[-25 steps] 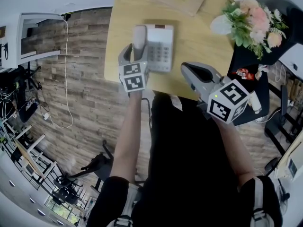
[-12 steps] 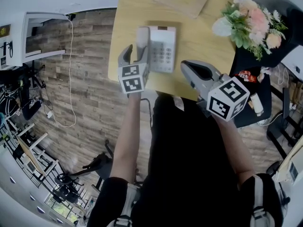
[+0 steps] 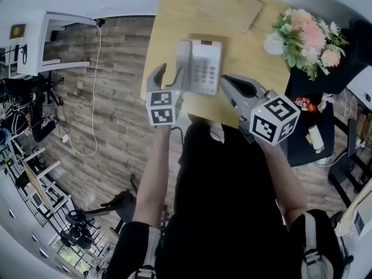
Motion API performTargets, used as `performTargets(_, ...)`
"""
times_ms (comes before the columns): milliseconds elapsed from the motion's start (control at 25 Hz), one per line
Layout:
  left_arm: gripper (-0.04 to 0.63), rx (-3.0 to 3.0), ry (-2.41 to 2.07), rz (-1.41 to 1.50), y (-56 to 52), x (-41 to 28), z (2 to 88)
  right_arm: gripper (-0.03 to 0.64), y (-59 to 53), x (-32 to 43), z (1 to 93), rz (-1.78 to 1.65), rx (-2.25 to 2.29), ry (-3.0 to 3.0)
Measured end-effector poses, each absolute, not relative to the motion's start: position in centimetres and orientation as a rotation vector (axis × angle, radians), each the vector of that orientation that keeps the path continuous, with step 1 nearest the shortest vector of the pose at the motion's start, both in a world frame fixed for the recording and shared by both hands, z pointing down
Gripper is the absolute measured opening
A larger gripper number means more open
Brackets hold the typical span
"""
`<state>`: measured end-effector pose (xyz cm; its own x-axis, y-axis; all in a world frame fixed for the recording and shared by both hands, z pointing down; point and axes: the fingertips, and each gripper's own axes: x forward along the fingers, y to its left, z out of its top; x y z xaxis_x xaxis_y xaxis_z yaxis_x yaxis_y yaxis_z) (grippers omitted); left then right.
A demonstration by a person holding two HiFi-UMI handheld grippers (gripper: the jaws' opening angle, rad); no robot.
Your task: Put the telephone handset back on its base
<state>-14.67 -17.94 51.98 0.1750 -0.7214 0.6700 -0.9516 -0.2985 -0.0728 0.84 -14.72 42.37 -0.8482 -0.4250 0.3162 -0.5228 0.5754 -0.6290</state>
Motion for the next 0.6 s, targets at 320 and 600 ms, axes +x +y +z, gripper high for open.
performTargets(320, 0.203, 2.207, -1.575, 0.802, -17.7, -15.6, 47.7, 0.000, -14.4, -1.2, 40.7, 1.087, 0.835, -2.677)
performTargets(600, 0.177, 2.308, -1.551, 0.708, -17.2, -17.9, 44.5, 0.000, -13.2, -2.1, 39.2, 1.086, 0.982, -2.660)
